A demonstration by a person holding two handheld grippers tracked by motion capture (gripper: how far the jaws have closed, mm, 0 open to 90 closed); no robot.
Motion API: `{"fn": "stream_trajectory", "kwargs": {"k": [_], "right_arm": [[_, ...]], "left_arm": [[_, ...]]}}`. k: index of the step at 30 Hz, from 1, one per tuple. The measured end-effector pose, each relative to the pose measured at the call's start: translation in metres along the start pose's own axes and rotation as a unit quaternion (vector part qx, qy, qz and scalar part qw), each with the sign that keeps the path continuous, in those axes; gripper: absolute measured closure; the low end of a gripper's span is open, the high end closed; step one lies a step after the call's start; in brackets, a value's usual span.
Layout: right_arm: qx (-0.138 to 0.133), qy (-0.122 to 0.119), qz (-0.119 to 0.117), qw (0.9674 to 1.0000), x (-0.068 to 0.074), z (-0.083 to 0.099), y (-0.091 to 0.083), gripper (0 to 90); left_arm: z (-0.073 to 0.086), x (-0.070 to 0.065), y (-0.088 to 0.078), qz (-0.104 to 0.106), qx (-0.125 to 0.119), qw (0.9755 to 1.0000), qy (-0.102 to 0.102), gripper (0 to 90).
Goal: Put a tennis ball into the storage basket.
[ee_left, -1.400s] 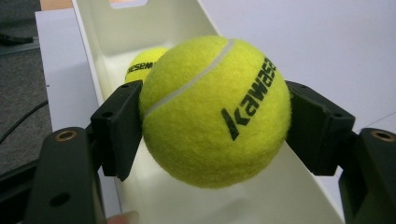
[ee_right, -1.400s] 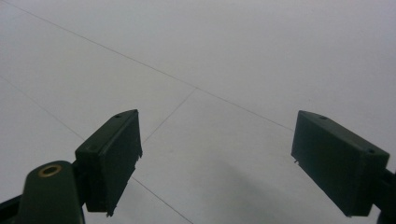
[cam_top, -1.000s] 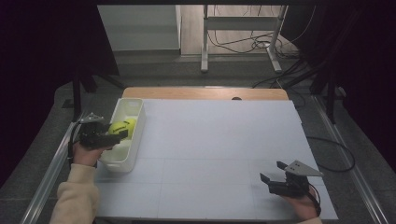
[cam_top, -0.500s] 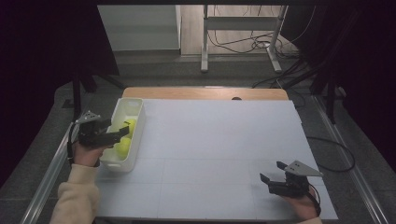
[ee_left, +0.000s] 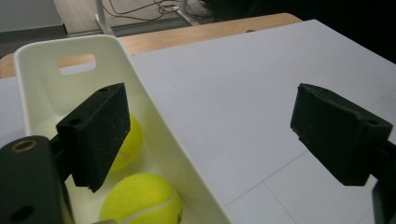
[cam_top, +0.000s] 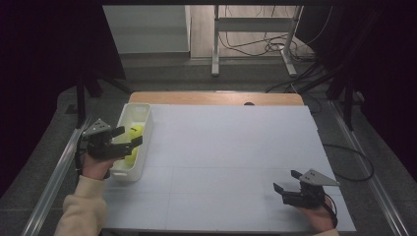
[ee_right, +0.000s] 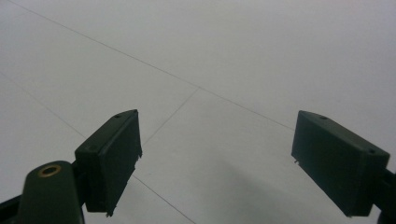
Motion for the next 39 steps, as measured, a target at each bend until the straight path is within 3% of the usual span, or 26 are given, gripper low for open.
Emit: {"fn": "stream_trajectory", "kwargs": {"k": [7,13,19,33,39], "right_arm": [[0.001,-0.002,-0.002,1.0000,0.000,0.000,0.001,16.4],[-0.001,-0.004,-0.005,1.0000,0.002,-0.001,0.003,16.4],[-0.002,-0.005,-0.010,0.9999,0.003,-0.002,0.004,16.3],[-0.003,-0.008,-0.025,0.9997,0.009,-0.003,0.006,16.3],[-0.005,-0.007,-0.032,0.9995,0.012,-0.004,0.006,16.2]], "left_arm": [[-0.002,-0.025,0.002,0.026,-0.009,0.9995,0.016,12.5],[0.003,-0.054,0.009,0.059,-0.007,0.9978,0.029,12.4],[0.009,-0.074,0.012,0.079,-0.005,0.9964,0.029,12.4],[0.052,-0.115,0.017,0.122,0.029,0.9914,0.038,12.4],[0.069,-0.117,0.015,0.114,0.038,0.9919,0.041,12.3]]}}
Point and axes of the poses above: each handheld gripper's, and its own axes: y roughly forward along the jaws, z roughly out of its underside, x roughly to its left, the point moved 10 cm from there along y, roughly forward along the jaws, and after that the axes turned 12 degrees about -x, right-handed, at the moved point
